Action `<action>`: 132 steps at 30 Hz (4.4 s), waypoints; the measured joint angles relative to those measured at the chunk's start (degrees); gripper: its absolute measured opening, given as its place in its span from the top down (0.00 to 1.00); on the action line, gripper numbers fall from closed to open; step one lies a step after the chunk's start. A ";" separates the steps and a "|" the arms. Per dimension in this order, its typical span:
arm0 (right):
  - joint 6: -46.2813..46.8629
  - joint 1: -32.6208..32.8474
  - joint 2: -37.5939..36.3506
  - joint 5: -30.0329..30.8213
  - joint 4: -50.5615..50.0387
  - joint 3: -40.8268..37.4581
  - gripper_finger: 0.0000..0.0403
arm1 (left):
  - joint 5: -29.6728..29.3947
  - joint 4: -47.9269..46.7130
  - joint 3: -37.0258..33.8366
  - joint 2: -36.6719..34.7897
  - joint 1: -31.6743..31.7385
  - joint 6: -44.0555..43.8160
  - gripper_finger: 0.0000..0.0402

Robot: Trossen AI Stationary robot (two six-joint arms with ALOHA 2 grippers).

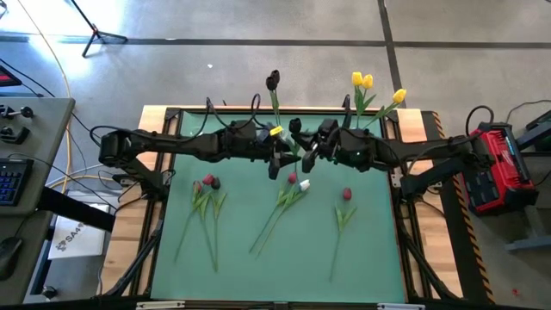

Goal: Sort flowers into vase by color
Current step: Put the black tulip into the right transparent vase

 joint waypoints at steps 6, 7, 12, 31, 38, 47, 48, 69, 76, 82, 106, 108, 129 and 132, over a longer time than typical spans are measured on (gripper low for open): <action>-0.27 0.00 0.00 0.04 0.00 0.00 1.00 | 1.27 3.32 0.00 0.01 0.65 3.47 0.67; -0.23 0.00 0.00 0.01 -0.01 0.00 1.00 | 2.06 3.65 0.00 0.01 0.94 3.46 0.69; -0.98 0.00 -0.17 0.03 0.48 0.00 1.00 | 3.28 3.64 0.00 0.01 2.28 2.98 0.79; 0.37 -0.74 -0.31 1.08 0.55 0.00 0.80 | 5.41 3.73 0.00 0.01 4.42 -0.05 0.99; 5.98 -0.81 -4.53 6.10 -6.07 -0.07 0.61 | 3.41 -0.60 0.00 0.01 8.23 3.03 1.00; 15.08 -1.22 -8.24 10.81 -25.85 -0.07 0.56 | -13.25 2.89 0.00 0.01 14.86 15.79 1.00; 15.68 -1.22 -8.20 10.83 -26.54 -0.09 0.56 | -13.14 4.28 0.00 0.01 15.47 15.93 1.00; 15.76 -3.54 -8.20 10.54 -28.11 -0.09 0.56 | -12.63 -5.71 0.02 -5.22 17.31 15.92 1.00; 15.26 -4.91 -8.20 10.20 -28.09 -0.09 0.56 | -12.63 -5.81 0.02 -5.22 16.04 15.11 1.00; 15.24 -5.18 -8.18 9.07 -28.04 -0.09 0.56 | -13.11 -1.32 0.09 -6.38 15.80 16.42 1.00; 18.45 -5.25 -8.17 7.50 -29.66 -0.09 0.56 | -13.32 -9.62 0.00 -1.93 15.50 11.52 0.84; 18.99 -5.23 -8.17 6.99 -30.27 -0.09 0.56 | -13.38 -8.75 0.00 -1.68 15.50 11.47 0.78; 30.85 -5.19 -8.13 -0.17 -43.60 -1.19 0.56 | -14.42 -13.90 -0.02 -7.05 17.18 9.91 0.58; 32.30 -5.18 -8.13 -3.49 -44.31 -2.57 0.56 | -14.29 -17.90 0.00 -8.27 17.20 9.11 0.57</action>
